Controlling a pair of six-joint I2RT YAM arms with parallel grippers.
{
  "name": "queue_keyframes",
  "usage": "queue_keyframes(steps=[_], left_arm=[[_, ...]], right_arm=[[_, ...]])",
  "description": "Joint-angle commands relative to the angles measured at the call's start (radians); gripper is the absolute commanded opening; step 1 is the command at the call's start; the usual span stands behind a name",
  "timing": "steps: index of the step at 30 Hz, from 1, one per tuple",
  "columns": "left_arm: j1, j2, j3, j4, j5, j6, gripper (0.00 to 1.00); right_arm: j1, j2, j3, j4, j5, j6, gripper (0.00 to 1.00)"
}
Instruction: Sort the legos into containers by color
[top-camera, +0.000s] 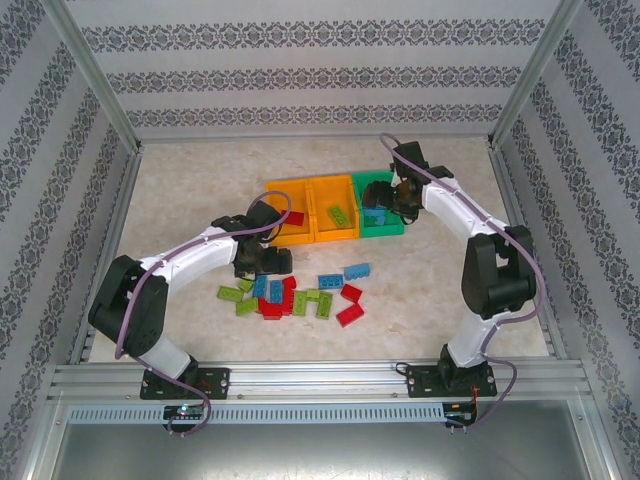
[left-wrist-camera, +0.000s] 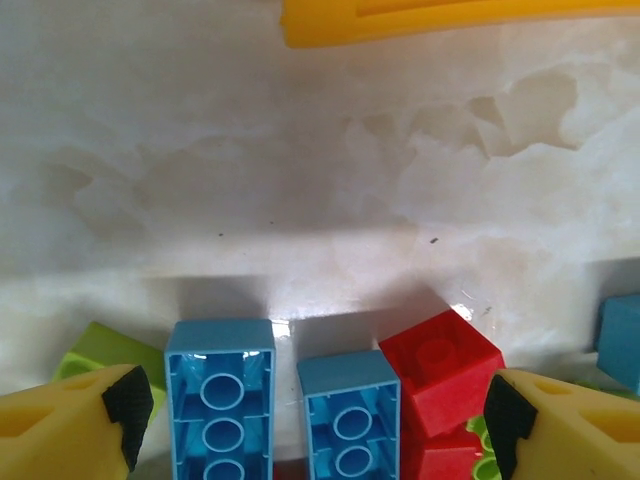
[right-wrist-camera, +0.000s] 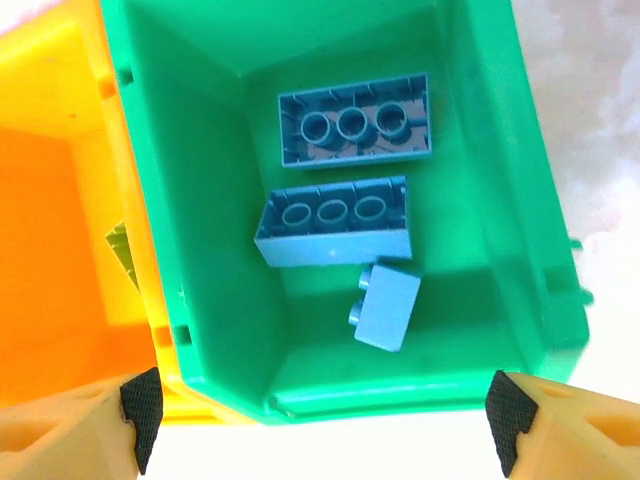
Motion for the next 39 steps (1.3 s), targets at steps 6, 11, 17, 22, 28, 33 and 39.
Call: queue_keyframes(steps=[6, 11, 17, 22, 28, 33, 39], left_arm=[[0.004, -0.109, -0.049, -0.069, -0.043, -0.056, 0.87], [0.021, -0.203, -0.131, -0.074, -0.098, -0.137, 0.92], [0.08, -0.258, -0.195, -0.121, -0.11, -0.268, 0.97], [0.152, -0.338, -0.276, -0.075, -0.065, -0.439, 1.0], [0.232, -0.398, -0.349, -0.064, -0.027, -0.572, 1.0], [0.248, -0.408, -0.408, -0.018, -0.002, -0.714, 1.0], [0.248, -0.391, -0.392, -0.045, -0.026, -0.803, 0.98]], right_arm=[[0.006, -0.051, -0.064, 0.035, -0.003, -0.014, 0.87], [0.005, -0.039, -0.07, 0.044, -0.017, -0.023, 0.87], [0.005, -0.017, -0.069, 0.062, -0.037, -0.019, 0.87], [0.003, -0.013, -0.081, 0.077, -0.036, -0.02, 0.88], [-0.007, -0.008, -0.088, 0.078, -0.04, -0.021, 0.88], [-0.024, -0.018, -0.08, 0.074, -0.044, -0.024, 0.88], [-0.038, -0.03, -0.081, 0.084, -0.076, -0.015, 0.89]])
